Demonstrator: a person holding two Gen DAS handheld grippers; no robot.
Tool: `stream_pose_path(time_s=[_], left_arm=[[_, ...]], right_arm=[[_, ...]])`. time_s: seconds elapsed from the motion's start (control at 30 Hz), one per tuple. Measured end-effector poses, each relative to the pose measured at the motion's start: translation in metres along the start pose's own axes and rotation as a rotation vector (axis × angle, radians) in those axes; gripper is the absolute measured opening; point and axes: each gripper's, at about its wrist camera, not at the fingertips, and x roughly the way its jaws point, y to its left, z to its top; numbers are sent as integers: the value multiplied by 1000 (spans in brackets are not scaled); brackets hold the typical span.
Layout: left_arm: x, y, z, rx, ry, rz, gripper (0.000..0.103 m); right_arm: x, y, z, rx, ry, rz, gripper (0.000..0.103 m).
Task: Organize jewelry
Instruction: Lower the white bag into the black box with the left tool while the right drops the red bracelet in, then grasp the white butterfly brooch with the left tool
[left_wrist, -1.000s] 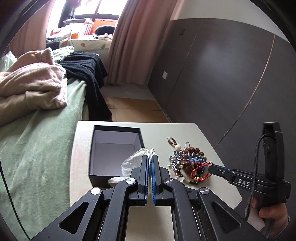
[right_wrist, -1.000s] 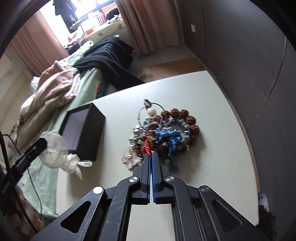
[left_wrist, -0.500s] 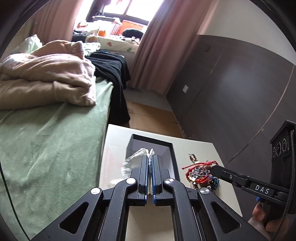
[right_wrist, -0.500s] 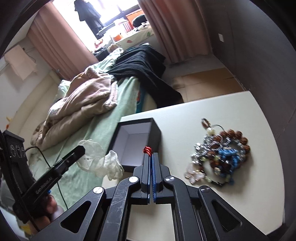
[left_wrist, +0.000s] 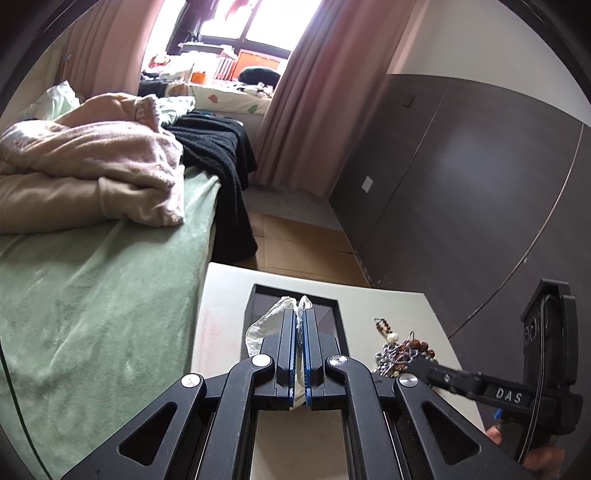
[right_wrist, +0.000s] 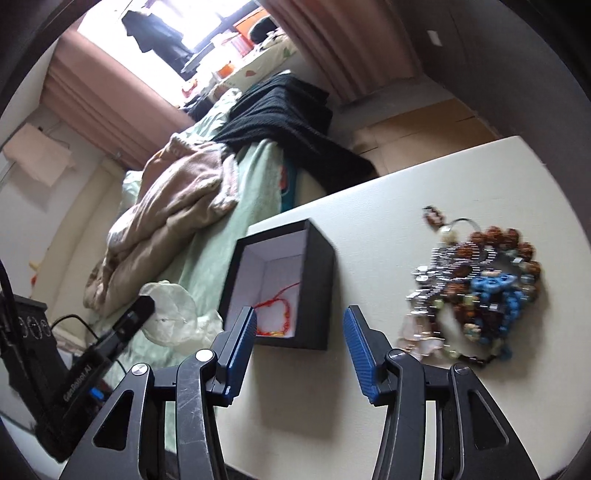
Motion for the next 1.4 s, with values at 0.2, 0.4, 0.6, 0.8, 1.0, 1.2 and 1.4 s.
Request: stream_pose_path(time_s=[0.2,0.4,0.6,0.8,1.0,1.2,1.4], left_arm=[[16,-9,8,-13,-30,-42,3],[37,-17,9,-18,44,-20,17],[44,-17,2,-49,59,2,77],[44,-33,-5,-17,82,-40,79],[45,-63,-15,20,89,-141,79],[53,-95,-30,108,120,-166,76],[72,-115,-49,177,196,-146,71]], right_arm=[[-17,-17,7,23,-14,-51,52],[-27,-31,12,49,-16,-55,52],[-39,-41,17,80,-28,-68,52],[-58,-53,16,82,-40,-126,52],[-75,-74,6,130,-51,-158,52],[-90,-92,-2,196,-84,-162,52],[-88,-108,-2,241,-61,-179,52]])
